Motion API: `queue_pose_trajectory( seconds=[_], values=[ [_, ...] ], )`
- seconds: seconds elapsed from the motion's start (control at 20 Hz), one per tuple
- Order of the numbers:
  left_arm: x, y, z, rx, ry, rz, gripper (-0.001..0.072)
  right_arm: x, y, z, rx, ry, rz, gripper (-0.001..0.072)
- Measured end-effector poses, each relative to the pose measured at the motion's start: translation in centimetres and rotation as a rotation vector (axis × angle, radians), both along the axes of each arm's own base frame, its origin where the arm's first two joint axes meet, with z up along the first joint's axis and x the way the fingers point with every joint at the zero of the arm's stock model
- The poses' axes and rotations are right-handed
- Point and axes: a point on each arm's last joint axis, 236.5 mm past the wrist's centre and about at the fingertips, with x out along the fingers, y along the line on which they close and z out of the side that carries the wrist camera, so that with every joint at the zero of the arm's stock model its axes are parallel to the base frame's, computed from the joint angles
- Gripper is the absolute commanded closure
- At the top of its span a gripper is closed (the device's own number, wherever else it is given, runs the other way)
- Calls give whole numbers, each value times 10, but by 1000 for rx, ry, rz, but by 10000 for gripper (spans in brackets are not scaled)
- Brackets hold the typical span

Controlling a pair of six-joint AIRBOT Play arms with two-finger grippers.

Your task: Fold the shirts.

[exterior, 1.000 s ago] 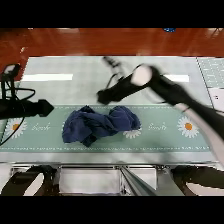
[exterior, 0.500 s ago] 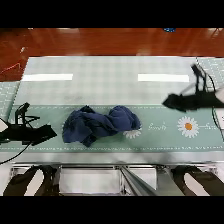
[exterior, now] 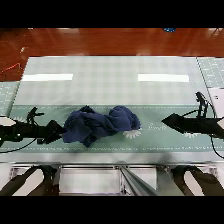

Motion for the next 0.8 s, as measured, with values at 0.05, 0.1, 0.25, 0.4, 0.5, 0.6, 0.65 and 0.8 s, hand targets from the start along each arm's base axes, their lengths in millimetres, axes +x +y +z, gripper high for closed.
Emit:
queue_pose_trajectory(
  seconds=[0.05,0.1,0.25,0.4,0.5,0.6,0.65,0.8],
  values=[
    [3,-5,-1,-35,3,13,204,-1,1,0,4,1,2,304],
    [8,-10,-2,-63,-2,22,239,-1,2,0,9,-1,2,304],
    [24,-17,-10,-90,-48,30,691,1,2,0,15,-13,-6,312],
    [34,-25,-7,-119,-80,23,691,1,5,-2,33,-14,-13,318],
    [41,-27,-5,-125,-102,23,691,-3,12,-10,62,14,0,318],
    [45,-27,-3,-127,-114,23,691,-10,29,-22,90,60,52,318],
    [46,-27,-3,-128,-117,23,691,-15,40,-29,102,86,86,318],
    [47,-28,-1,-133,-122,16,691,-19,74,-50,129,146,165,318]
  ],
)
